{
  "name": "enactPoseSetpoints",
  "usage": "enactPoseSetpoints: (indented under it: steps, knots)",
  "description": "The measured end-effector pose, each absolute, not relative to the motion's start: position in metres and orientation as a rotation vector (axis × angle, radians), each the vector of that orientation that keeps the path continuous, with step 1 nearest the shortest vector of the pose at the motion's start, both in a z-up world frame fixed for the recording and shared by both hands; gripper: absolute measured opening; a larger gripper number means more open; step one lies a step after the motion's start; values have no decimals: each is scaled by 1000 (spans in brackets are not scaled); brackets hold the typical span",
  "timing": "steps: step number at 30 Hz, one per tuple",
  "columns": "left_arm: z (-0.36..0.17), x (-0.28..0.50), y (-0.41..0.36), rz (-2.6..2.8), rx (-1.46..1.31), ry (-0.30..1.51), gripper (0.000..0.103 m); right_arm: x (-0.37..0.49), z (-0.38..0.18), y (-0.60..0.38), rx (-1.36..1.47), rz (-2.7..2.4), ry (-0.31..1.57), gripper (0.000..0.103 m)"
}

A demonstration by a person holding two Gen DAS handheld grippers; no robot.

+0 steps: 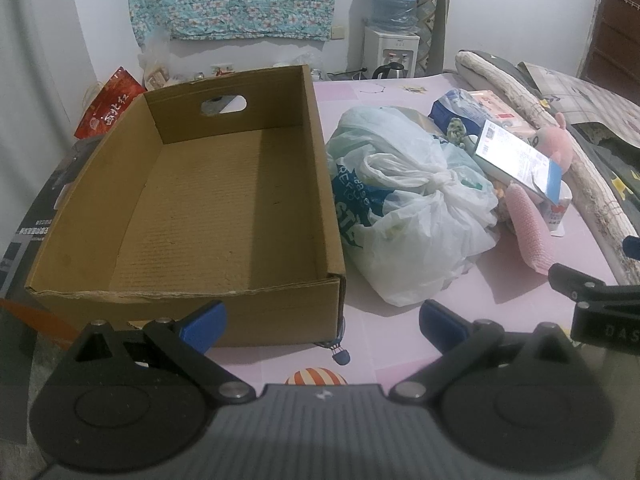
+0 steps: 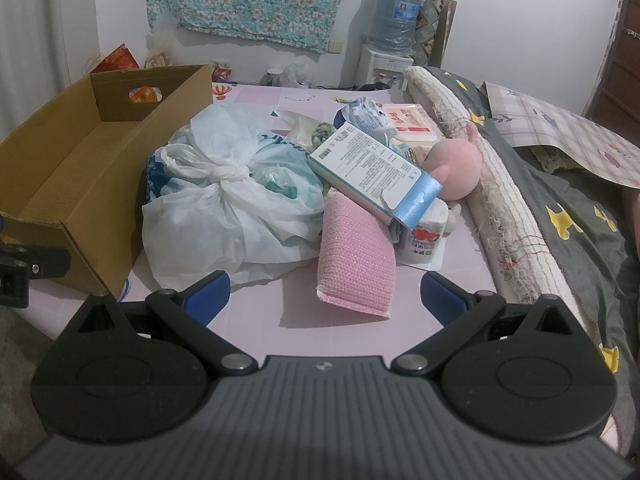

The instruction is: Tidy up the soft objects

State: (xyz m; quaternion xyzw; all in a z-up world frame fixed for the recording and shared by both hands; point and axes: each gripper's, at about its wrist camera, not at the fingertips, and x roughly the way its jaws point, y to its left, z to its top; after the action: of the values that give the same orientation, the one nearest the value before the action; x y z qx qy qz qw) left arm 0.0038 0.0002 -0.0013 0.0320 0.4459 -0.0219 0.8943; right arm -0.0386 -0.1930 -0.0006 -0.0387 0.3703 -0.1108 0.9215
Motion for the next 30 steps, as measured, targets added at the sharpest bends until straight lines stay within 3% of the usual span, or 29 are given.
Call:
enactPoseSetpoints:
  steps: [30]
  knots:
    - [-2,4,3,-41,62,924,103,-37,-2,-192,-80,-229,761,102]
